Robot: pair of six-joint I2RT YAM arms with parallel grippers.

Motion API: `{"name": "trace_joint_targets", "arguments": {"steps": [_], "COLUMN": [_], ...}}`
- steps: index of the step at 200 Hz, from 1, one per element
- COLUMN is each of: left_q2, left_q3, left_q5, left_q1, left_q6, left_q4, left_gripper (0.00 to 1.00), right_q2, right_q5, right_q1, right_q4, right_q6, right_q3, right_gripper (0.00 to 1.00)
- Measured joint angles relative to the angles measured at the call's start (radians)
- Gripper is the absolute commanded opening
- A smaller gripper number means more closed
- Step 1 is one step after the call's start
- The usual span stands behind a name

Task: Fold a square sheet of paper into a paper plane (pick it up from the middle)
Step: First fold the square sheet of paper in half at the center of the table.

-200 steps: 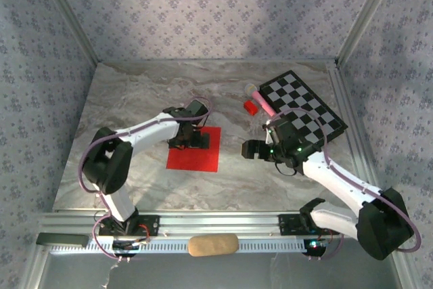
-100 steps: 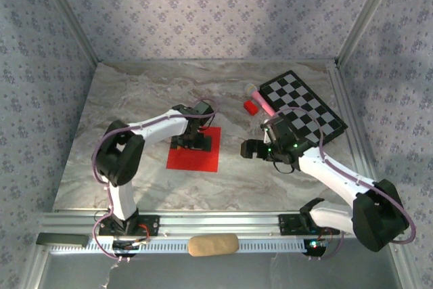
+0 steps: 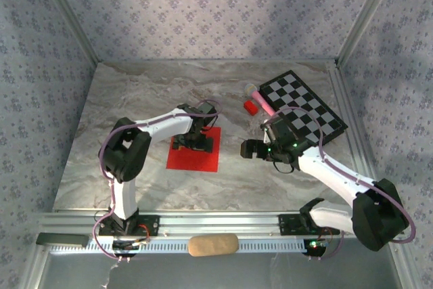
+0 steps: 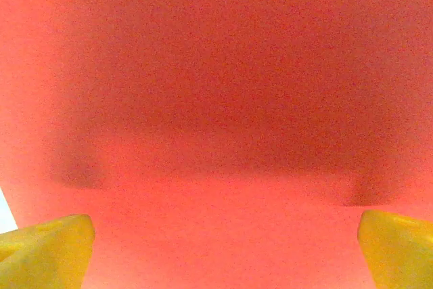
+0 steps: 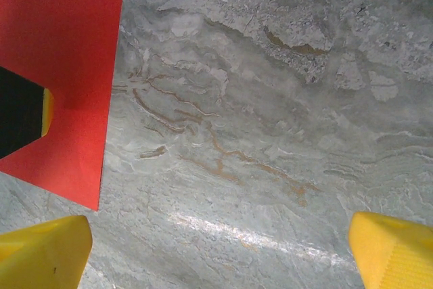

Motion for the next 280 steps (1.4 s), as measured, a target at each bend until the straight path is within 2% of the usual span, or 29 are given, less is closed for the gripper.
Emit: {"name": "trace_joint_targets", "arguments": {"steps": [107, 280], "left_q2": [0.058, 0.033], "left_q3": [0.033, -0.025], "left_q5": [0.018, 0.034], "left_q1": [0.022, 0.022], "left_q6": [-0.015, -0.044], "left_q4": [0.038, 0.109], "left_gripper": [1.0, 0.98], "right_q2": [0.0, 0.0], "right_q5": [0.001, 0.021], "right_q1": [0.004, 0.006], "right_q4": [-0.004, -0.018], "right_q6": [0.0, 0.0], "right_q3": [0.0, 0.0], "right_gripper": [1.0, 1.0]}}
